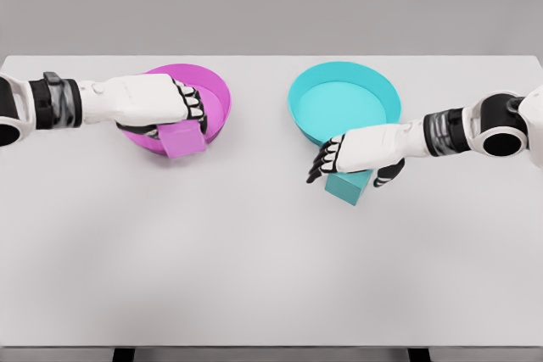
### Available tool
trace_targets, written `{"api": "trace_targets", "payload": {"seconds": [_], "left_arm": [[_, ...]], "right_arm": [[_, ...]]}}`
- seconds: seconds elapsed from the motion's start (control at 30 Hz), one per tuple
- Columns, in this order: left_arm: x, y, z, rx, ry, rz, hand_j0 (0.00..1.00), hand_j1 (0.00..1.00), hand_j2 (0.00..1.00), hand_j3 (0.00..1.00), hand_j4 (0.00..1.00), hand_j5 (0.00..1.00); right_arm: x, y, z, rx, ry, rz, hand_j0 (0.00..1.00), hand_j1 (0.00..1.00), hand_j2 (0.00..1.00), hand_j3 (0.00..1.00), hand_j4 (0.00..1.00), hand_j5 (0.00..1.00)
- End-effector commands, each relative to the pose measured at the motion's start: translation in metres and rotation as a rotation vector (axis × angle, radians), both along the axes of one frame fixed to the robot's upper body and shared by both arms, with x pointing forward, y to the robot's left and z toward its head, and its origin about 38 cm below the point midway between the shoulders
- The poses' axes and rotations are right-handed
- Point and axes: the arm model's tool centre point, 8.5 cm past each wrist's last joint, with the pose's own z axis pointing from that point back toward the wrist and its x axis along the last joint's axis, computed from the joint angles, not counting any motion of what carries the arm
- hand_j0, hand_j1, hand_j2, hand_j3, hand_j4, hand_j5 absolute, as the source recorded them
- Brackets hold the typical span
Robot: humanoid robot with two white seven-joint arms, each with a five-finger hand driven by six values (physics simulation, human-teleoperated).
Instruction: Place the blocks in the corresponding plates according to their colors
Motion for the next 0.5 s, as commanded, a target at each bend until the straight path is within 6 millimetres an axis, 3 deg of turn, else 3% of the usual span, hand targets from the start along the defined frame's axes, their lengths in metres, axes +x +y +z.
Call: {"api": "trace_targets", "payload": {"seconds": [0.0,0.1,0.17,0.2,0.27,0.47], "left_arm": [[0.016,0.019,0.002,-0.036,0.008,0.083,0.51,0.51,0.51,0.51,0.51,0.51],[0.032,0.051,0.017,-0.071,-0.022,0.19,0.51,0.51,0.51,0.51,0.51,0.51],[0.032,0.052,0.018,-0.072,-0.025,0.193,0.55,0.55,0.55,0.55,0.55,0.55],[0.033,0.046,0.016,-0.084,-0.021,0.183,0.76,0.76,0.76,0.76,0.76,0.76],[0.034,0.038,0.015,-0.098,-0.018,0.169,0.99,0.99,0.99,0.99,0.99,0.99],[0.035,0.038,0.022,-0.106,-0.029,0.167,1.0,1.0,1.0,1.0,1.0,1.0]], "right_arm": [[0.0,0.001,0.0,-0.009,-0.009,0.007,0.85,0.85,0.85,0.85,0.85,0.85],[0.0,0.005,-0.001,-0.012,-0.011,0.021,0.81,0.81,0.81,0.81,0.81,0.81],[0.0,0.005,-0.001,-0.014,-0.011,0.021,0.78,0.78,0.78,0.78,0.78,0.78],[0.0,0.007,-0.001,-0.017,-0.015,0.028,0.75,0.75,0.75,0.75,0.75,0.75],[0.0,0.006,-0.002,-0.02,-0.016,0.028,0.7,0.7,0.7,0.7,0.7,0.7],[0.0,0.009,0.0,-0.02,-0.023,0.038,0.65,0.65,0.65,0.65,0.65,0.65]]}}
